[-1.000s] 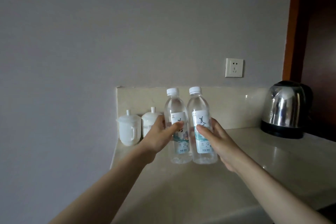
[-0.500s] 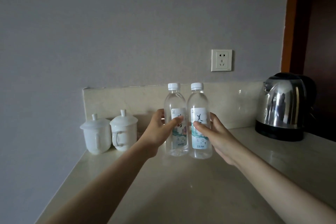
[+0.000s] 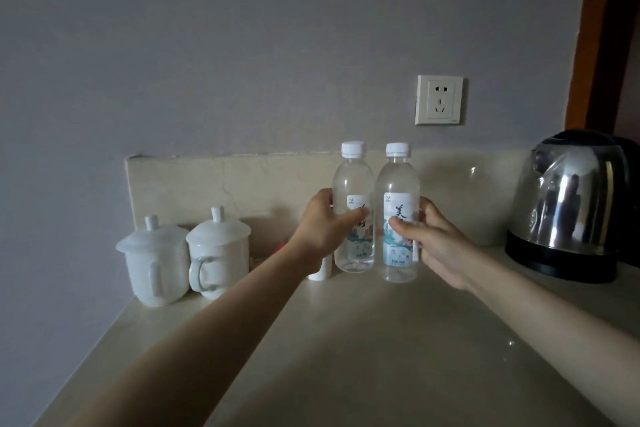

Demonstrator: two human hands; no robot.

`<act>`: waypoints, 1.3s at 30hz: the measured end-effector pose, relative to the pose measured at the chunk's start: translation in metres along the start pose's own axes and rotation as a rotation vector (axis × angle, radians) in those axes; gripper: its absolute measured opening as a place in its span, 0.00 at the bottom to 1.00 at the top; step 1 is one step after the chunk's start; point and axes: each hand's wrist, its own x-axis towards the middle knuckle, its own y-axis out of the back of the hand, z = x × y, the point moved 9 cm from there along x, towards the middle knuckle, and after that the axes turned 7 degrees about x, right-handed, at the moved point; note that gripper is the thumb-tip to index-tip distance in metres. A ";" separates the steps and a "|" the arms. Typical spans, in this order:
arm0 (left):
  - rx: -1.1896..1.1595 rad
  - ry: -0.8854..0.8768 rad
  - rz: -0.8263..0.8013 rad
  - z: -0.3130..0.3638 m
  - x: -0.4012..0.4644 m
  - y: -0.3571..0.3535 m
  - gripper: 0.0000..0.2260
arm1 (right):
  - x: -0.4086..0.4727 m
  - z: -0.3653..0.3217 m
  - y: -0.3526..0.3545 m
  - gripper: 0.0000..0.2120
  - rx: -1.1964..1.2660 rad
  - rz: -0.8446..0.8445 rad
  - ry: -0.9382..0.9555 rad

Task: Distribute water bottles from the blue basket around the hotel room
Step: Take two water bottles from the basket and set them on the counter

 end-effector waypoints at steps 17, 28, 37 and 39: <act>0.292 0.005 0.132 -0.010 0.028 0.002 0.07 | 0.061 0.025 0.014 0.21 0.053 -0.171 -0.069; 0.805 0.116 0.204 -0.042 0.038 0.011 0.26 | 0.076 0.048 0.025 0.33 0.105 -0.141 -0.088; 0.960 0.059 0.220 -0.034 0.037 0.012 0.33 | 0.079 0.059 0.027 0.39 -0.022 -0.180 -0.017; 0.969 0.055 0.214 -0.034 0.036 0.014 0.32 | 0.076 0.055 0.027 0.35 -0.134 -0.164 0.062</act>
